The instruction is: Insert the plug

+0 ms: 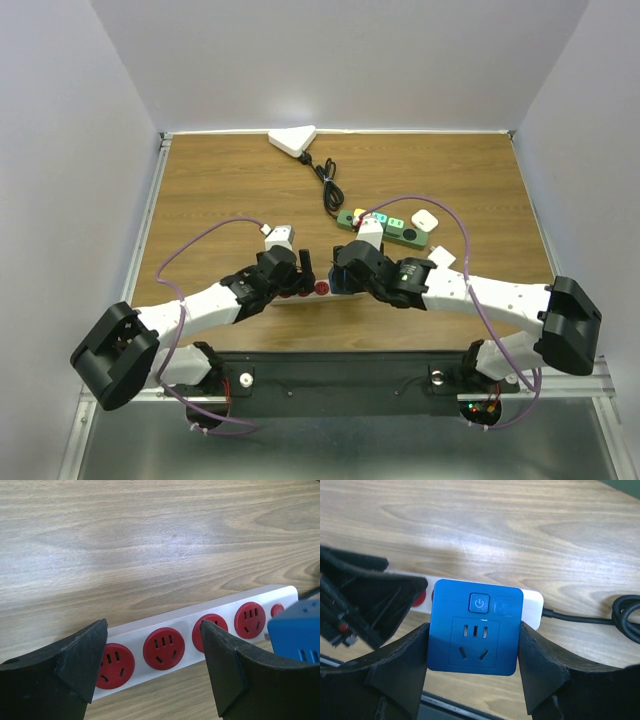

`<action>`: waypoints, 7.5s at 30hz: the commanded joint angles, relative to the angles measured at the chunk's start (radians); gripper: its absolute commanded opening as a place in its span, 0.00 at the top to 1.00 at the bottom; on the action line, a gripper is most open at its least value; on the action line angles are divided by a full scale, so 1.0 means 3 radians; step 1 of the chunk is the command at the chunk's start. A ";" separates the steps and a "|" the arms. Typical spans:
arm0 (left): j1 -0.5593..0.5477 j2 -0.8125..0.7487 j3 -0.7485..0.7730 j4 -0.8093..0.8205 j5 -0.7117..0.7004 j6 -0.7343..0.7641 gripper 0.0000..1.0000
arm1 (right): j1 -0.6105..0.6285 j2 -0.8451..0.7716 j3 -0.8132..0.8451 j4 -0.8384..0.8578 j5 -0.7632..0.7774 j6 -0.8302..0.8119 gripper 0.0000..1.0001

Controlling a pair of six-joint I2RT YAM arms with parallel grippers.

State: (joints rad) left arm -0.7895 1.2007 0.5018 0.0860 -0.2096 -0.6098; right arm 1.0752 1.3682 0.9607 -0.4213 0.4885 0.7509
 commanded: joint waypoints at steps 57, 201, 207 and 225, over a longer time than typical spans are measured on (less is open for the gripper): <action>-0.0002 -0.0009 -0.0246 -0.0087 0.0249 -0.0013 0.13 | 0.0052 0.0169 0.0116 -0.0012 0.0483 0.0018 0.99; 0.2038 -0.1072 0.1528 -0.1258 0.0167 0.1194 0.01 | 0.0496 0.1376 0.1758 0.0576 0.0146 -0.1097 0.01; 0.2038 -0.1052 0.1523 -0.1171 0.0447 0.1352 0.02 | 0.0150 0.0748 0.1094 0.0576 0.0310 -0.0873 0.01; -0.0307 0.0429 0.2181 -0.0226 0.0024 0.1143 0.04 | -0.2810 -0.0874 -0.0375 0.0315 -0.0518 -0.0887 0.00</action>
State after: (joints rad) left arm -0.7372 1.2339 1.0237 -0.1028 -0.1482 -0.2615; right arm 0.3489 1.1614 0.8612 -0.3302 0.4393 0.5117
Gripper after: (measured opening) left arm 0.956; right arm 0.991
